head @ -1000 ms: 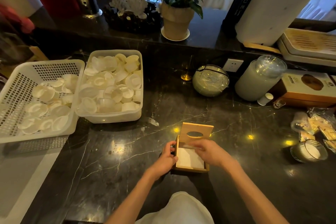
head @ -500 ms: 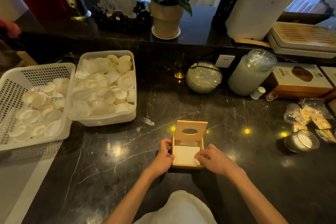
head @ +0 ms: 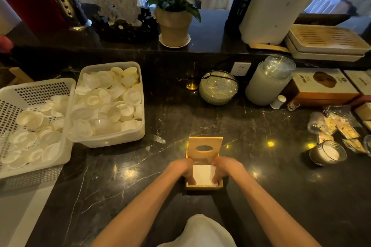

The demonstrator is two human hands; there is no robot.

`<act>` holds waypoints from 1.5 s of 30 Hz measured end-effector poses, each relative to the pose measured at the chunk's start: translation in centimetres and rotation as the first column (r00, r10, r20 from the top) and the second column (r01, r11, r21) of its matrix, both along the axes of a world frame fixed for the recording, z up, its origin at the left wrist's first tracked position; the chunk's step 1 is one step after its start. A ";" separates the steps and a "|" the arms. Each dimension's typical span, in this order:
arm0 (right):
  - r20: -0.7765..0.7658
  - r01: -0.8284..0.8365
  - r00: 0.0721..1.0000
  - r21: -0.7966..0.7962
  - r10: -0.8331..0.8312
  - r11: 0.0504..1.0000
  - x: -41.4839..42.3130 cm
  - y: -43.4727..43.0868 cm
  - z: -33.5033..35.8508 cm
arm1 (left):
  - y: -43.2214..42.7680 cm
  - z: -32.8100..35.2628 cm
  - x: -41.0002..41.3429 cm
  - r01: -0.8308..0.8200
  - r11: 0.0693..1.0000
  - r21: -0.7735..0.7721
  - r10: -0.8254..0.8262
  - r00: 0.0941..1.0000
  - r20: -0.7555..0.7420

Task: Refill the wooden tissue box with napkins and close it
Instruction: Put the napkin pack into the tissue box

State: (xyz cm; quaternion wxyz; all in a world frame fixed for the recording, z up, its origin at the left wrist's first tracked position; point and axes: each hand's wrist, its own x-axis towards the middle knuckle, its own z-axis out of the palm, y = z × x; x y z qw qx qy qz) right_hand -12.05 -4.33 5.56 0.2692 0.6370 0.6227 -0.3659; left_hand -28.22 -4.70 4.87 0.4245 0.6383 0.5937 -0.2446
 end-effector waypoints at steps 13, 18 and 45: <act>0.006 0.018 1.000 -0.018 -0.018 1.000 0.3 0.3 -1.5 | -0.4 -0.5 0.2 -0.021 0.996 0.082 0.021 1.000 0.005; -0.002 0.018 1.000 -0.012 -0.018 1.000 0.4 0.2 -1.6 | -0.5 -0.3 0.2 -0.010 0.996 0.088 0.010 1.000 0.006; -0.714 0.620 0.088 -0.506 -0.694 0.599 3.4 -8.6 0.2 | -8.4 -0.8 -2.6 -0.558 0.594 -0.580 0.748 0.117 0.653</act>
